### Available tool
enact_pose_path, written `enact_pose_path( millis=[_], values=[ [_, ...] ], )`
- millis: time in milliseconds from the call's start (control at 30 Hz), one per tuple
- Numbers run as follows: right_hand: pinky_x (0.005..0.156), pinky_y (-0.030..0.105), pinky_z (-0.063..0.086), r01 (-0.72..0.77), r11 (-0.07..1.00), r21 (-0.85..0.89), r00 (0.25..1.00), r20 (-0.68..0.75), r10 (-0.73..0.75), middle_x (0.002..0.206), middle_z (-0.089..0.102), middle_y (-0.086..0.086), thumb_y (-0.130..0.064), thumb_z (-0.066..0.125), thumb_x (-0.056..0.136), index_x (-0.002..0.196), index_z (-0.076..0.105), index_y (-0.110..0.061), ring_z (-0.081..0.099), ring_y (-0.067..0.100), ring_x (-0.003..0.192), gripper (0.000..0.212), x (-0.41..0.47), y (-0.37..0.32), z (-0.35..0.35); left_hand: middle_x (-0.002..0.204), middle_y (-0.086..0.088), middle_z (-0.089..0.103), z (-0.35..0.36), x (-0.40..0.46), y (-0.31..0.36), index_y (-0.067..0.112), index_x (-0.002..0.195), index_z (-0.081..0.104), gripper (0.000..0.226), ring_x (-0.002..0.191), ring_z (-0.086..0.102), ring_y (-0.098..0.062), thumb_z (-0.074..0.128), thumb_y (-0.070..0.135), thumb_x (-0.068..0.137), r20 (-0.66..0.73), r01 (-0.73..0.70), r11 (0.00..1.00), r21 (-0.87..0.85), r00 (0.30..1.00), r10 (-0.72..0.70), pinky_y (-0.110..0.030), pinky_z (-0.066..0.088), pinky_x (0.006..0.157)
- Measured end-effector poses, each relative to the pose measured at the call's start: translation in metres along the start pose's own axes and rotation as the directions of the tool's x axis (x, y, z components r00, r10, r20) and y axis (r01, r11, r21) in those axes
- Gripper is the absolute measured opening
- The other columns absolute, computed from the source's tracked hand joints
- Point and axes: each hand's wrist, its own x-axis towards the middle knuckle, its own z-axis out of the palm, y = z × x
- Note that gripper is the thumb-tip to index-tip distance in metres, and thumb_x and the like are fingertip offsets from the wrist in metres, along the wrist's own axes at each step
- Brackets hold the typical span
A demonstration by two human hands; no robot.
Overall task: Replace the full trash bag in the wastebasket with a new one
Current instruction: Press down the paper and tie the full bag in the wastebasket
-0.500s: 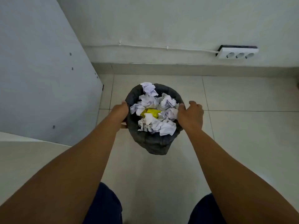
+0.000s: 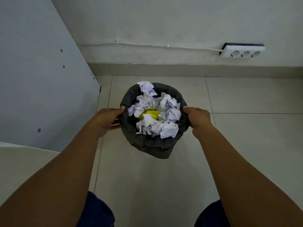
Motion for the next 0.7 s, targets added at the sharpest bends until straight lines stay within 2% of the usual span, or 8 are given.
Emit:
enact_pose_path(
  millis=[100, 167, 233, 333, 400, 567, 633, 700],
  values=[
    [0.093, 0.043, 0.056, 0.005, 0.999, -0.035, 1.0, -0.025, -0.006, 0.105, 0.074, 0.01, -0.029, 0.08, 0.084, 0.09, 0.074, -0.012, 0.068, 0.028, 0.096, 0.019, 0.005, -0.002, 0.0, 0.104, -0.01, 0.068, 0.0, 0.006, 0.004, 0.011, 0.084, 0.058, 0.02, 0.097, 0.064, -0.022, 0.071, 0.023, 0.092, -0.052, -0.024, 0.999, -0.03, 0.998, 0.023, -0.03, 0.055, 0.073],
    [0.092, 0.045, 0.058, -0.047, 0.999, 0.02, 0.999, -0.004, 0.048, 0.105, 0.075, 0.01, -0.039, 0.081, 0.081, 0.089, 0.073, -0.014, 0.07, 0.029, 0.098, 0.027, 0.008, -0.001, -0.001, 0.107, -0.011, 0.066, -0.002, 0.008, 0.006, 0.011, 0.091, 0.06, 0.016, 0.094, 0.062, -0.021, 0.071, 0.023, 0.093, -0.053, -0.008, 0.999, -0.032, 0.999, 0.007, -0.029, 0.054, 0.076],
    [0.09, 0.047, 0.059, -0.159, 0.983, 0.091, 0.987, 0.047, 0.155, 0.107, 0.074, 0.013, -0.05, 0.075, 0.083, 0.102, 0.07, -0.012, 0.071, 0.031, 0.099, 0.043, 0.012, 0.0, -0.002, 0.105, -0.007, 0.065, -0.004, 0.007, 0.004, 0.01, 0.107, 0.065, 0.023, 0.089, 0.057, -0.018, 0.069, 0.029, 0.094, 0.006, 0.039, 0.998, -0.052, 0.999, -0.039, -0.028, 0.05, 0.072],
    [0.093, 0.04, 0.056, -0.247, 0.962, 0.117, 0.966, 0.109, 0.235, 0.109, 0.071, 0.008, -0.042, 0.063, 0.096, 0.114, 0.066, -0.01, 0.068, 0.026, 0.097, 0.037, 0.013, -0.002, -0.004, 0.105, -0.007, 0.066, -0.005, 0.006, 0.001, 0.008, 0.116, 0.065, 0.037, 0.095, 0.06, -0.021, 0.064, 0.038, 0.095, 0.093, 0.109, 0.99, -0.088, 0.991, -0.101, -0.032, 0.053, 0.073],
    [0.085, 0.036, 0.053, -0.264, 0.958, 0.108, 0.961, 0.118, 0.251, 0.109, 0.071, 0.005, -0.037, 0.062, 0.097, 0.114, 0.067, -0.011, 0.066, 0.024, 0.095, 0.032, 0.015, -0.002, -0.006, 0.111, -0.009, 0.067, -0.007, 0.008, 0.0, 0.007, 0.118, 0.066, 0.039, 0.101, 0.062, -0.024, 0.064, 0.038, 0.095, 0.113, 0.123, 0.988, -0.097, 0.987, -0.112, -0.036, 0.055, 0.075],
    [0.068, 0.038, 0.052, -0.332, 0.913, 0.237, 0.94, 0.167, 0.298, 0.107, 0.071, 0.006, -0.029, 0.064, 0.098, 0.117, 0.067, -0.01, 0.066, 0.025, 0.098, 0.028, 0.019, -0.005, -0.004, 0.121, -0.009, 0.065, -0.008, 0.014, -0.002, 0.006, 0.125, 0.063, 0.042, 0.107, 0.06, -0.025, 0.064, 0.035, 0.095, 0.157, 0.159, 0.974, -0.164, 0.979, -0.133, -0.035, 0.053, 0.08],
    [0.064, 0.034, 0.05, -0.223, 0.964, 0.148, 0.974, 0.084, 0.212, 0.1, 0.068, 0.005, -0.026, 0.064, 0.097, 0.119, 0.064, -0.008, 0.066, 0.024, 0.103, 0.029, 0.019, -0.004, -0.001, 0.12, -0.007, 0.064, -0.007, 0.016, -0.003, 0.008, 0.123, 0.064, 0.037, 0.105, 0.059, -0.022, 0.064, 0.032, 0.096, 0.129, 0.138, 0.974, -0.178, 0.985, -0.116, -0.033, 0.051, 0.08],
    [0.068, 0.03, 0.046, 0.002, 0.996, -0.094, 0.993, -0.118, -0.013, 0.088, 0.063, 0.004, -0.025, 0.063, 0.096, 0.104, 0.062, -0.01, 0.066, 0.022, 0.09, 0.017, 0.021, -0.001, 0.006, 0.112, -0.005, 0.065, -0.005, 0.019, -0.002, 0.01, 0.11, 0.068, 0.022, 0.097, 0.059, -0.019, 0.064, 0.027, 0.096, 0.061, 0.086, 0.985, -0.148, 0.995, -0.078, -0.033, 0.049, 0.083]
  ],
)
